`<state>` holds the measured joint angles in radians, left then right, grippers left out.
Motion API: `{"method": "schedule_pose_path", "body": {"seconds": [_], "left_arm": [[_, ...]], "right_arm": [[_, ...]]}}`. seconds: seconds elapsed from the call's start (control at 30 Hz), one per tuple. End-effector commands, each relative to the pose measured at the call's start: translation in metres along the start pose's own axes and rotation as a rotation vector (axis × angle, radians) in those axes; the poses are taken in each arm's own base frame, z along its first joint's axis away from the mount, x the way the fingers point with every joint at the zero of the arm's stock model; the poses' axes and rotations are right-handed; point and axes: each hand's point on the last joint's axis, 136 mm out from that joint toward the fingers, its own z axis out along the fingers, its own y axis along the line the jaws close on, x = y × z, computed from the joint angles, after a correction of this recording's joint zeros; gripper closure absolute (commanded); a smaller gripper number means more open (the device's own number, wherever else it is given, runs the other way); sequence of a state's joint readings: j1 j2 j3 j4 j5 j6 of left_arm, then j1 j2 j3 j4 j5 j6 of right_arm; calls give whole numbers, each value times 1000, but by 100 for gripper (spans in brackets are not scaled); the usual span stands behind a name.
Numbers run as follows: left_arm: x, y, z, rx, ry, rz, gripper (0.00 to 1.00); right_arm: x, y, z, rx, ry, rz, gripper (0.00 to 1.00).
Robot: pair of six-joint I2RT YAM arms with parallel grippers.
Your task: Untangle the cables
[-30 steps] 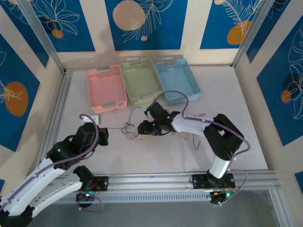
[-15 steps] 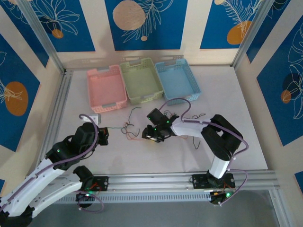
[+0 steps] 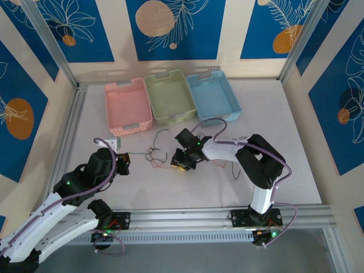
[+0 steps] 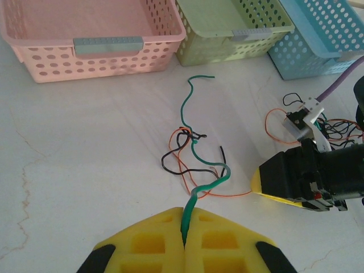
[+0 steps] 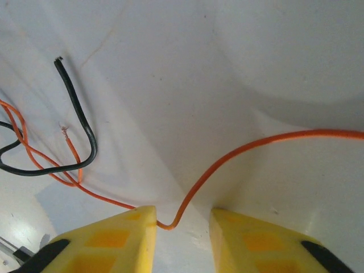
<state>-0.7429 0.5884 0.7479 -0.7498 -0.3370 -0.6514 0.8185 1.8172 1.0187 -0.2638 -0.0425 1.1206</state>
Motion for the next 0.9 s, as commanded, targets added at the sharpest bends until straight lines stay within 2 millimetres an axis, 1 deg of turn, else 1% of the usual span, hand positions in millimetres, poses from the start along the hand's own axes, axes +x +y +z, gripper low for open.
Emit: {"method": "schedule_pose_path", "body": {"seconds": [0.0,0.2,0.33,0.43,0.6,0.73,0.87], "left_arm": [[2,0,5,6,8,1,100],[3,0,6,5,10,0,100],[4,-1,6,7,14,-1,100],[3,0,5,3,12,0,100],[2,2,3,-4,6,1,100],[2,3,1,-4,6,3,100],[3,2,3,-2,9,1,100]], "right_arm": [[-9,14,19,-38,-12,-18,77],[-12,7,21,-23,-19,-4,93],[-12,7,15,-40,-21,-10,100],[-13,10,4,-72,-41,-27,100],[-15,17,-25,-177,-96,-67,100],[-18,10,-45,-222,-147,-61,100],[-21,1,-52,-230,-162,-42,100]]}}
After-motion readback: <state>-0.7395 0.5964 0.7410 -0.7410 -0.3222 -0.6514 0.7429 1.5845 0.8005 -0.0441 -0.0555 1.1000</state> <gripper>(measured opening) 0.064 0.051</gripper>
